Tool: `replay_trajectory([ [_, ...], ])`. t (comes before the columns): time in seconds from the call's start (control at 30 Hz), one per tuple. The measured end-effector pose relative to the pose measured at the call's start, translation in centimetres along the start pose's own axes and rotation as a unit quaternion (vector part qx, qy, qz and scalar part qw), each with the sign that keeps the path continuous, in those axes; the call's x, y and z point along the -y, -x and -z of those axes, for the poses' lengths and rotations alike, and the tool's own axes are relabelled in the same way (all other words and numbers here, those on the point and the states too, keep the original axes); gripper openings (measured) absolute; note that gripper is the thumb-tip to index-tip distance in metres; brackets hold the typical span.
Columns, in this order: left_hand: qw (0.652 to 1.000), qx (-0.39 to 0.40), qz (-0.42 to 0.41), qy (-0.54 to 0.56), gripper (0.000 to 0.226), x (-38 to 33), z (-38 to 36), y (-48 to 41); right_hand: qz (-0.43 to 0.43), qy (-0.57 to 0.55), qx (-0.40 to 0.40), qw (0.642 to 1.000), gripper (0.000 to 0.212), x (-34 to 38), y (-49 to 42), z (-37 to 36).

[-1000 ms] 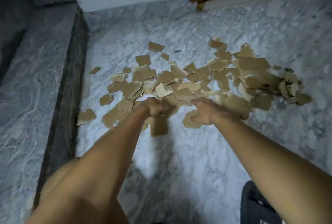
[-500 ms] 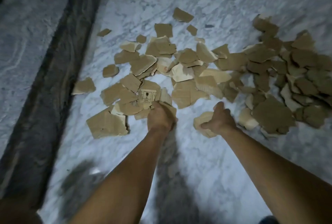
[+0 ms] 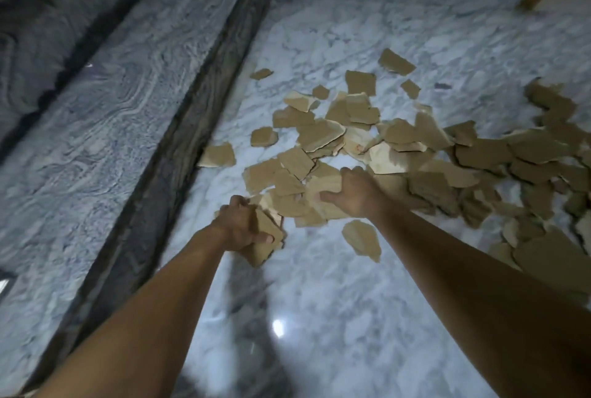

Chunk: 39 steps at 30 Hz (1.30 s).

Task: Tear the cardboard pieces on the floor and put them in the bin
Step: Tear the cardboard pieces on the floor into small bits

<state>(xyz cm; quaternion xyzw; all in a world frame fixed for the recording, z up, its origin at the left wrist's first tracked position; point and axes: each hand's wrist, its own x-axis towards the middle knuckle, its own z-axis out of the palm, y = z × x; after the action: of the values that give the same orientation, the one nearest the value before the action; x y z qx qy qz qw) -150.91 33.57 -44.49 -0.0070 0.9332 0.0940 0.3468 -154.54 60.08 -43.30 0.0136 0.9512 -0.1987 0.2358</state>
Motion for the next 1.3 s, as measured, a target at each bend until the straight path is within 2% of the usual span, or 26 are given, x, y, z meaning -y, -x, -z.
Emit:
replay_trajectory([
  [0.1, 0.994, -0.098, -0.037, -0.02, 0.074, 0.9, -1.7, -0.5, 0.05, 0.037, 0.035, 0.997, 0.084, 2.2, -1.8, -1.0],
  [0.17, 0.99, -0.136, -0.036, -0.025, 0.077, 1.0, -2.6, -0.6, 0.051, 0.068, 0.035, 0.996, 0.081, 2.4, -2.6, -2.3],
  [0.3, 0.988, -0.151, -0.03, -0.034, 0.081, 0.8, -3.2, -0.3, -0.038, 0.03, -0.011, 0.999, 0.081, 2.4, -3.8, -3.7],
  [0.37, 0.982, -0.185, -0.024, -0.022, 0.085, 0.6, -2.8, -0.4, -0.026, 0.073, -0.03, 0.997, 0.077, 2.7, -4.3, -4.1],
  [0.47, 0.977, -0.214, -0.002, -0.011, 0.098, 0.2, -2.7, -0.6, 0.004, 0.146, -0.116, 0.982, 0.059, 3.2, -3.2, -5.1],
  [0.53, 0.98, -0.199, 0.009, -0.012, 0.089, 0.2, -3.1, -0.5, 0.011, 0.15, -0.159, 0.976, 0.047, 3.6, -2.2, -6.0],
  [0.57, 0.982, -0.189, 0.015, 0.011, 0.081, 0.5, -3.5, -0.8, 0.016, 0.113, -0.162, 0.98, 0.044, 3.8, -2.1, -6.3],
  [0.63, 0.979, -0.165, 0.016, 0.122, 0.072, 1.0, -3.6, -0.9, 0.03, -0.013, -0.137, 0.99, 0.043, 3.8, -1.9, -5.9],
  [0.7, 0.965, -0.145, 0.016, 0.22, 0.065, 1.6, -3.3, -1.1, 0.003, -0.126, -0.103, 0.987, 0.046, 3.0, -2.0, -3.6],
  [0.77, 0.953, -0.093, 0.001, 0.287, 0.048, 2.1, -3.0, -1.1, -0.009, -0.118, -0.07, 0.99, 0.051, 0.5, -1.6, -0.6],
  [0.83, 0.942, -0.035, -0.014, 0.334, 0.036, 2.4, -2.3, -0.8, -0.001, -0.031, -0.016, 0.999, 0.052, -2.1, -0.5, 2.3],
  [0.9, 0.946, 0.002, -0.032, 0.321, 0.033, 2.1, -0.9, -0.5, 0.004, 0.016, 0.046, 0.999, 0.039, -3.8, 0.8, 3.6],
  [0.97, 0.951, 0.04, -0.049, 0.303, 0.031, 1.2, 0.3, -0.3, -0.007, 0.024, 0.129, 0.991, 0.038, -5.4, 1.5, 3.3],
  [1.0, 0.956, 0.063, -0.052, 0.282, 0.032, 0.7, 0.8, -0.2, -0.049, 0.023, 0.152, 0.987, 0.042, -5.6, 2.1, 3.0],
  [1.07, 0.969, 0.091, -0.056, 0.225, 0.043, -0.5, 1.6, 0.0, -0.084, 0.057, 0.165, 0.981, 0.067, -7.4, 1.6, 0.5],
  [1.1, 0.973, 0.088, -0.061, 0.203, 0.048, -1.1, 1.8, -0.3, -0.074, 0.059, 0.164, 0.982, 0.072, -6.9, 2.5, -0.5],
  [1.17, 0.976, 0.064, -0.08, 0.194, 0.042, -2.5, 2.5, -0.4, -0.048, 0.074, 0.127, 0.988, 0.076, -5.9, 3.7, -2.5],
  [1.23, 0.975, 0.029, -0.097, 0.197, 0.037, -4.0, 3.4, -1.2, -0.049, 0.054, 0.071, 0.995, 0.075, -5.3, 4.3, -4.1],
  [1.3, 0.977, 0.006, -0.106, 0.187, 0.044, -5.5, 4.1, -2.9, -0.057, 0.044, 0.033, 0.997, 0.071, -5.4, 4.2, -5.5],
])
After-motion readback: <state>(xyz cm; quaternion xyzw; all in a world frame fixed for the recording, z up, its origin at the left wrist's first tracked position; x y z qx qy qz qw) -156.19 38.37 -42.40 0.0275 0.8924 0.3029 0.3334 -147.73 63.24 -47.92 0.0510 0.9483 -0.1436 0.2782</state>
